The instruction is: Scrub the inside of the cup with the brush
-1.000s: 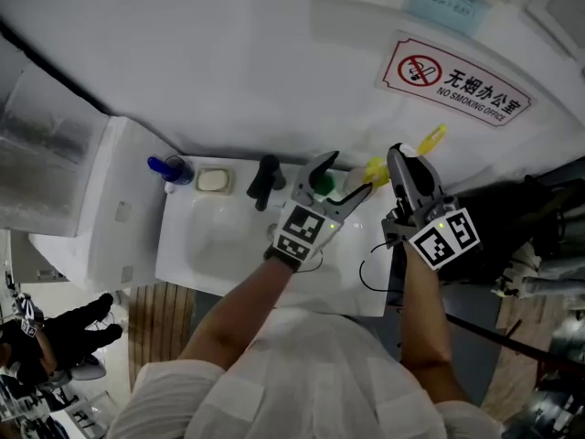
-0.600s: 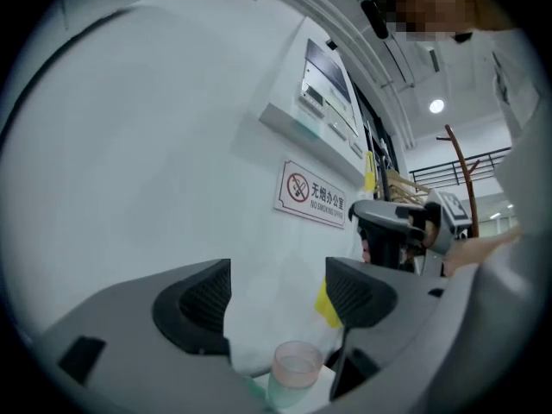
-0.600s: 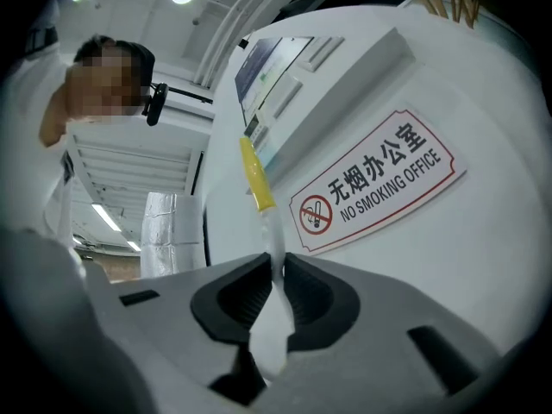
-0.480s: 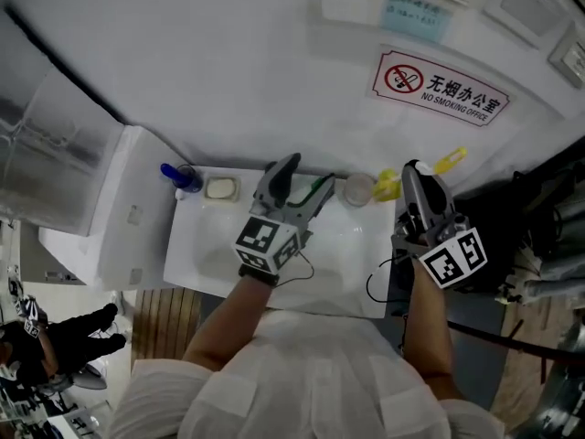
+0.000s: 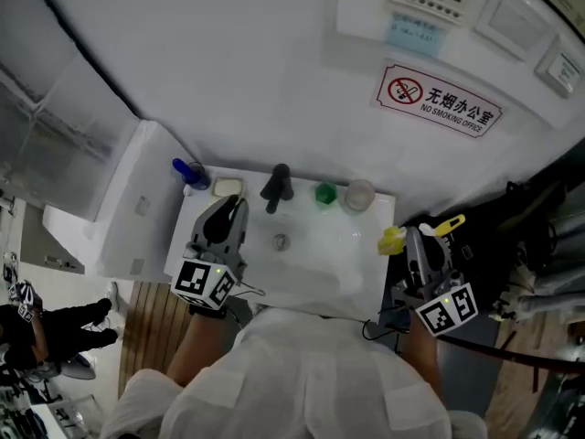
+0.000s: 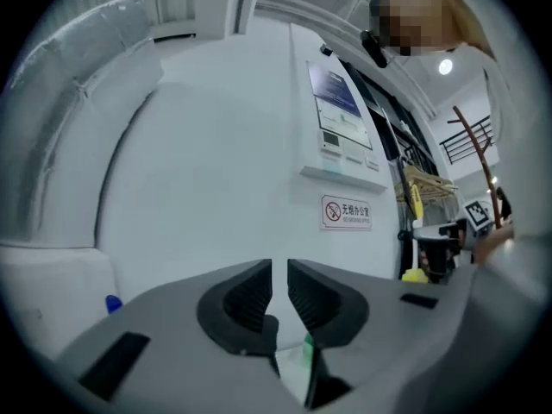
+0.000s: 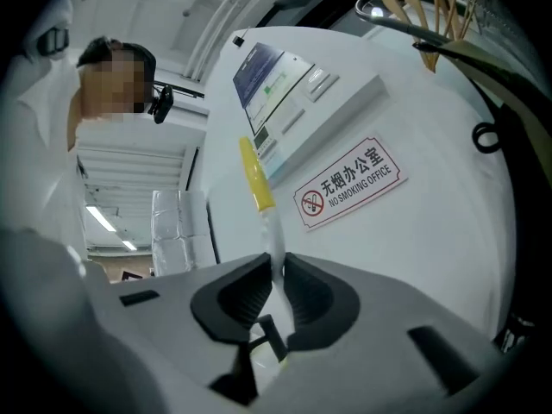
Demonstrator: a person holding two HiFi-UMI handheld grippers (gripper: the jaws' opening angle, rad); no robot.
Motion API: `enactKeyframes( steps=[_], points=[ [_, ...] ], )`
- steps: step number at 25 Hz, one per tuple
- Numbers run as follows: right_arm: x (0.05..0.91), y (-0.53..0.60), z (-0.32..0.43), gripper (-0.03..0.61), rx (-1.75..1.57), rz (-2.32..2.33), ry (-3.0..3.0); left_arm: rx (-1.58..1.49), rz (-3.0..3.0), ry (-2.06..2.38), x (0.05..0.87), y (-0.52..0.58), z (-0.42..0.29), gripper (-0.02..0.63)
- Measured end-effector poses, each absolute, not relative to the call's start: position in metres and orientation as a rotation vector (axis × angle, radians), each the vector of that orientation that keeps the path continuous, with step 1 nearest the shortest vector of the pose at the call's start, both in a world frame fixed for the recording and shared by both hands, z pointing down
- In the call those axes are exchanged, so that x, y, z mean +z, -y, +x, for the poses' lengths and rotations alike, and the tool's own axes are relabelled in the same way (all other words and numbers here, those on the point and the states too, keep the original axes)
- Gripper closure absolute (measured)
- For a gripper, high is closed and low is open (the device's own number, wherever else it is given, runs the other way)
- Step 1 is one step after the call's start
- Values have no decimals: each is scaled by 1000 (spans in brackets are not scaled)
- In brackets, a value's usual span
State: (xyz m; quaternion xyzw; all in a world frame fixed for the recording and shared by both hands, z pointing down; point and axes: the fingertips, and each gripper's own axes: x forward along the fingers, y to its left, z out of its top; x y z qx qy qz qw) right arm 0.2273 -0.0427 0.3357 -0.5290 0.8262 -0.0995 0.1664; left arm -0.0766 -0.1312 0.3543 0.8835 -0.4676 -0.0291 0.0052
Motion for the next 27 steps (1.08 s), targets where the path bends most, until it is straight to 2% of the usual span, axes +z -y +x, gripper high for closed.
enactKeyframes(
  steps=[4, 7, 14, 27],
  points=[
    [342, 24, 231, 534, -299, -1557, -2352, 22, 2717, 1613, 366, 112, -114, 565],
    [337, 24, 232, 534, -259, -1559, -2370, -6, 2680, 1647, 364, 109, -124, 568],
    [333, 24, 225, 534, -243, -1516, -2393, -214, 2622, 1584, 347, 105, -125, 574],
    [349, 34, 225, 534, -302, -1501, -2408, -207, 2621, 1539, 352, 101, -124, 574]
  ],
)
